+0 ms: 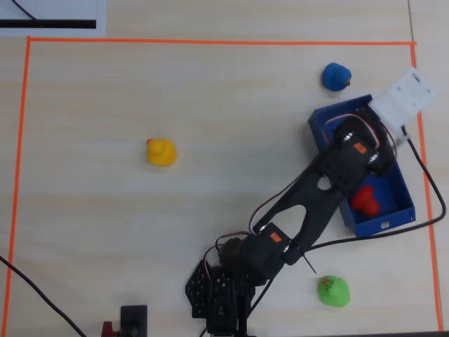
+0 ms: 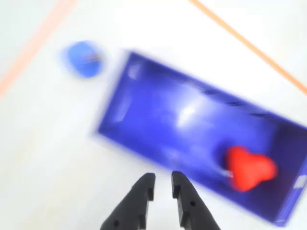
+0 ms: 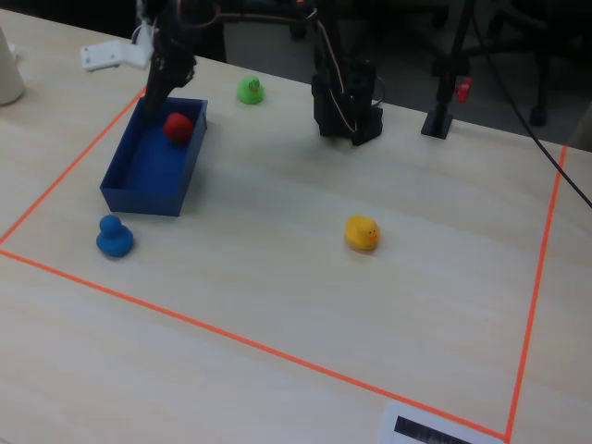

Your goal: Grasp red duck and put it into box.

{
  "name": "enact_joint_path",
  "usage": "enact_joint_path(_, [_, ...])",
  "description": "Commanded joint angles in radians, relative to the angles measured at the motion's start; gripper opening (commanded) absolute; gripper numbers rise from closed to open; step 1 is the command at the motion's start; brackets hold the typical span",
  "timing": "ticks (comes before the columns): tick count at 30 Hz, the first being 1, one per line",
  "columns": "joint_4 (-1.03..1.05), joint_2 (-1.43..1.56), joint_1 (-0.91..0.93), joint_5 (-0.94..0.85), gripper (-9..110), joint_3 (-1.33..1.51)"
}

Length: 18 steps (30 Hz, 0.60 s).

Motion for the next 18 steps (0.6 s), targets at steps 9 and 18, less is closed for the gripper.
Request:
enact_joint_path(9, [0.086,0.928,-0.609,0.02,0,0.992])
enact_joint_path(18, [0.051,1.601,-0.715,-0.106,0,1.798])
